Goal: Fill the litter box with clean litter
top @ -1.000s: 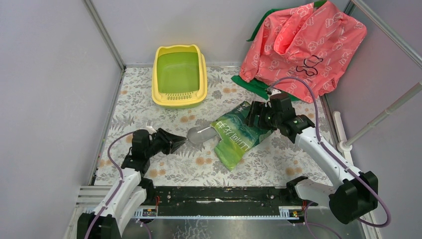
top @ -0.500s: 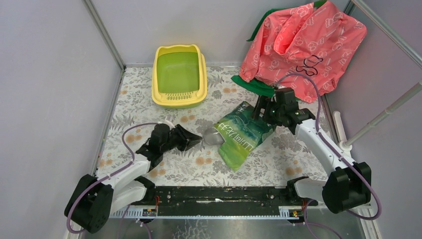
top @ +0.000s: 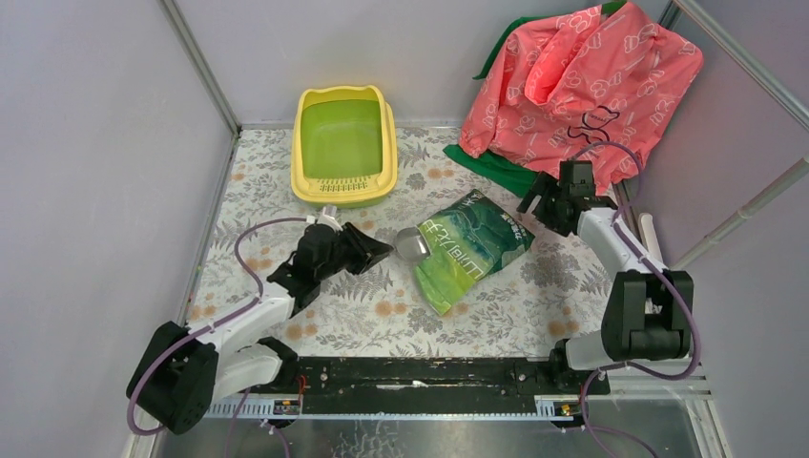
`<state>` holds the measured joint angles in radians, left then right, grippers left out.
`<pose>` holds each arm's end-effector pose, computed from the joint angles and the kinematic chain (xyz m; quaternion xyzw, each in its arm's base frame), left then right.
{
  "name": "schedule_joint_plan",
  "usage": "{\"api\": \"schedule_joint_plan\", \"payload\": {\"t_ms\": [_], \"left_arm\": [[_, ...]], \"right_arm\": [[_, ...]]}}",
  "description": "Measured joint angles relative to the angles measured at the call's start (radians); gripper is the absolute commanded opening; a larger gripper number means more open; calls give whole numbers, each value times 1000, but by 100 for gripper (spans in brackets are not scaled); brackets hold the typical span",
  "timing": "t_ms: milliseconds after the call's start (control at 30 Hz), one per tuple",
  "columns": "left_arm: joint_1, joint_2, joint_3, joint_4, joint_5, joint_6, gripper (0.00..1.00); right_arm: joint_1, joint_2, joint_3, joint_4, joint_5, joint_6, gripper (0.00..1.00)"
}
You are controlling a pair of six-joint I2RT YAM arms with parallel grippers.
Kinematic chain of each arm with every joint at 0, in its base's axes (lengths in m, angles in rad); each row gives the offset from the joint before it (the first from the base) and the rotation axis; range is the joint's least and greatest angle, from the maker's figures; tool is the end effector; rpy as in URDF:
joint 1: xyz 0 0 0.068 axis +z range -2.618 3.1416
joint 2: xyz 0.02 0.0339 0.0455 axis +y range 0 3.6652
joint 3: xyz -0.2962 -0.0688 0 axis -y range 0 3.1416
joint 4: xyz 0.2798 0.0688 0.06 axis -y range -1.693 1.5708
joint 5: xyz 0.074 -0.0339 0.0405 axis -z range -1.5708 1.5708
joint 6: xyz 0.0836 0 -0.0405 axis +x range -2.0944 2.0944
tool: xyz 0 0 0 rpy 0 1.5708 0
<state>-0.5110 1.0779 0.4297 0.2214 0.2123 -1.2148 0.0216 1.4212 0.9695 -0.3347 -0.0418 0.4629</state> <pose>0.2364 -0.1527 0.1889 -0.2343 0.8046 -0.4669 0.2823 0.3649 0.0114 0.2267 0.1944 0.9032 0.1104 0.3663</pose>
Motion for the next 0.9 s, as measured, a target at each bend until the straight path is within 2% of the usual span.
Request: {"api": "schedule_joint_plan", "payload": {"t_ms": [167,400,667,900], "left_arm": [[-5,82,0,75,16,10,0],[-5,179,0,198,63,-21,0],[-7,327,0,372,107,-132,0],[-45,380,-2,442,54,-184,0]], "right_arm": [[-37,96,4,73,-13,23,92],[-54,261,25,157,-111,32,90],[-54,274,24,208,-178,31,87],[-45,274,7,221,-186,31,86]]}}
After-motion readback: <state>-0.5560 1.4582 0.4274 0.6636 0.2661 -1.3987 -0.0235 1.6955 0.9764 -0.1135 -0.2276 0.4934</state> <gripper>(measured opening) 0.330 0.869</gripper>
